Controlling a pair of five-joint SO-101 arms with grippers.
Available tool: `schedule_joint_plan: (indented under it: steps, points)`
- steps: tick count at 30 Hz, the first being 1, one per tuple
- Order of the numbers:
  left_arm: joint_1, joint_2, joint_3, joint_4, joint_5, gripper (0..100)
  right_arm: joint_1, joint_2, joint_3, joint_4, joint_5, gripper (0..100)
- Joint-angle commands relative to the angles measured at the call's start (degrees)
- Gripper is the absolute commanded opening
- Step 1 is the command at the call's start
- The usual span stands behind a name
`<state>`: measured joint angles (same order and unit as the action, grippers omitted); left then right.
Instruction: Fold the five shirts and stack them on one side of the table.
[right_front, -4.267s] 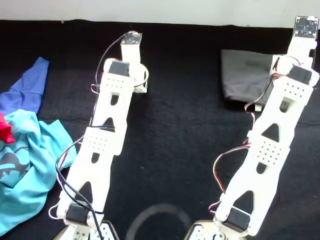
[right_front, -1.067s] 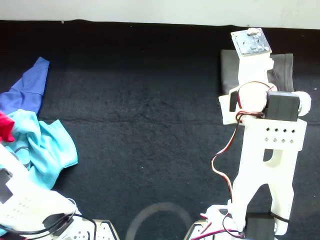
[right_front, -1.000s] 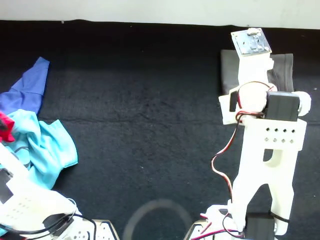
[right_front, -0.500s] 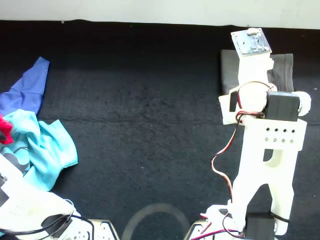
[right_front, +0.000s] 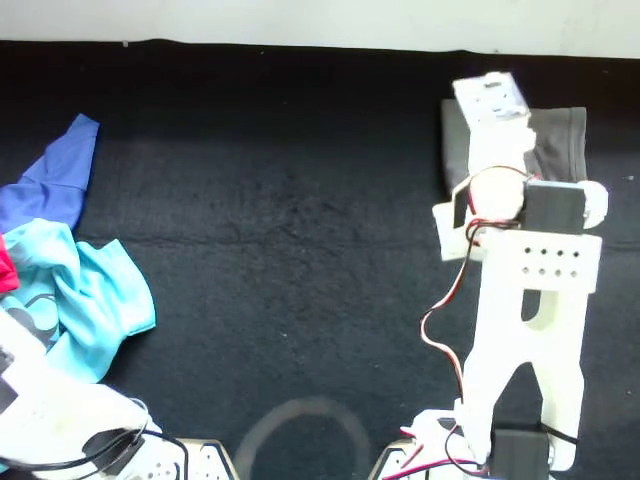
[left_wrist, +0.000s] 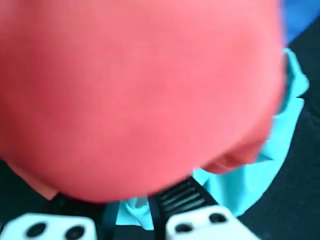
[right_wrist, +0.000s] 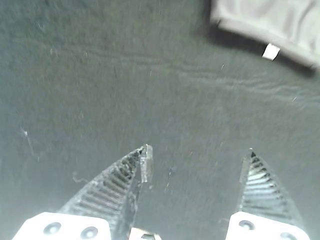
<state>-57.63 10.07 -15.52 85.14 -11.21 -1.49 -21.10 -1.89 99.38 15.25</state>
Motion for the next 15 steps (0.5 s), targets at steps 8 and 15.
schedule_joint_plan:
  steps: [8,15]
  points:
    - [35.6,-15.9,-25.3,8.4,5.0,1,0.8,-2.2,7.3,-5.5,0.3,27.8]
    - [59.8,-17.5,-32.5,5.3,4.7,1,9.9,-2.2,7.3,-5.5,0.5,27.8]
